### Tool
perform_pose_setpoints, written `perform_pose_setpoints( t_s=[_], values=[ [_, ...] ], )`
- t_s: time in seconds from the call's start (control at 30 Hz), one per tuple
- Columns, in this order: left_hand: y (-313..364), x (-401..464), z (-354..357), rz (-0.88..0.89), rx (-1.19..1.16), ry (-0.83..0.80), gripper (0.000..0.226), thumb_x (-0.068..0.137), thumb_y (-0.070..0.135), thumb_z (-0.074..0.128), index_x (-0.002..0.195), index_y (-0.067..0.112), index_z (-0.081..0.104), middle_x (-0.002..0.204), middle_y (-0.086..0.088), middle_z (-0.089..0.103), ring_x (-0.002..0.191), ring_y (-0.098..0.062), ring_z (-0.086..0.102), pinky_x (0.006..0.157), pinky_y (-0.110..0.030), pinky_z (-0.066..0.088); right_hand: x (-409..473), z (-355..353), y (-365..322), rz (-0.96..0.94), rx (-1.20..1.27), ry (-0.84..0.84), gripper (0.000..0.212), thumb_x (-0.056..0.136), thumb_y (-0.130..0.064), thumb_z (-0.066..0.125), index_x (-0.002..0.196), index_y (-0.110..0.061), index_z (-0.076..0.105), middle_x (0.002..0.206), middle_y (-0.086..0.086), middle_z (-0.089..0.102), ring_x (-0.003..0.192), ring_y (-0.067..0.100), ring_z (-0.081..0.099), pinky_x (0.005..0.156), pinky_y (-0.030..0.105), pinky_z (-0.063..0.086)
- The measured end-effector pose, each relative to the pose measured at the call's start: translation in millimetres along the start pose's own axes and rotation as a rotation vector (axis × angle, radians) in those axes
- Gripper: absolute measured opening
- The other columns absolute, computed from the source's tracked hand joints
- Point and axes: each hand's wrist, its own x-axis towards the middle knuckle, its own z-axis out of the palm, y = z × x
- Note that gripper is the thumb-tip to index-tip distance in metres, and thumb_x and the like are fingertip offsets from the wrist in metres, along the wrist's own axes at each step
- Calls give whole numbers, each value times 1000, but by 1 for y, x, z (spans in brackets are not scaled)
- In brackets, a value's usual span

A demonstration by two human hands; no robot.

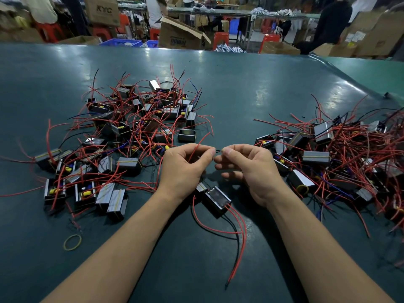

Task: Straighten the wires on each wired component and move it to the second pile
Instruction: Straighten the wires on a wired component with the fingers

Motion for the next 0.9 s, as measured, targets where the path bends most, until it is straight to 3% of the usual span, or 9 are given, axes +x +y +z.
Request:
perform_pose_setpoints(
  t_s=[0.27,0.57,0.73,0.9],
  values=[
    [-2,1,0,19,47,18,9,84,14,75,79,21,74,57,17,65,49,1,55,53,-13,43,-1,7,9,-138,-193,80,11,94,-11,62,83,-9,62,68,4,72,58,14,68,45,26,53],
    [2,1,0,12,0,6,14,83,10,75,75,21,73,59,13,67,52,2,55,55,-13,44,-3,7,5,-348,-392,120,13,91,-10,65,81,-17,62,82,12,69,64,15,65,44,32,53],
    [3,-1,-1,8,-19,0,17,84,8,74,74,21,72,59,14,66,54,1,55,56,-13,45,-3,7,7,-319,-353,96,11,93,-10,63,83,-15,60,84,13,67,65,16,65,45,32,53],
    [5,-1,-3,-3,-71,-40,14,85,5,71,76,16,73,58,14,66,52,3,56,55,-11,44,-1,3,5,-163,-186,-31,11,97,-13,57,87,-10,60,77,6,69,59,14,65,44,26,51]
  ],
)
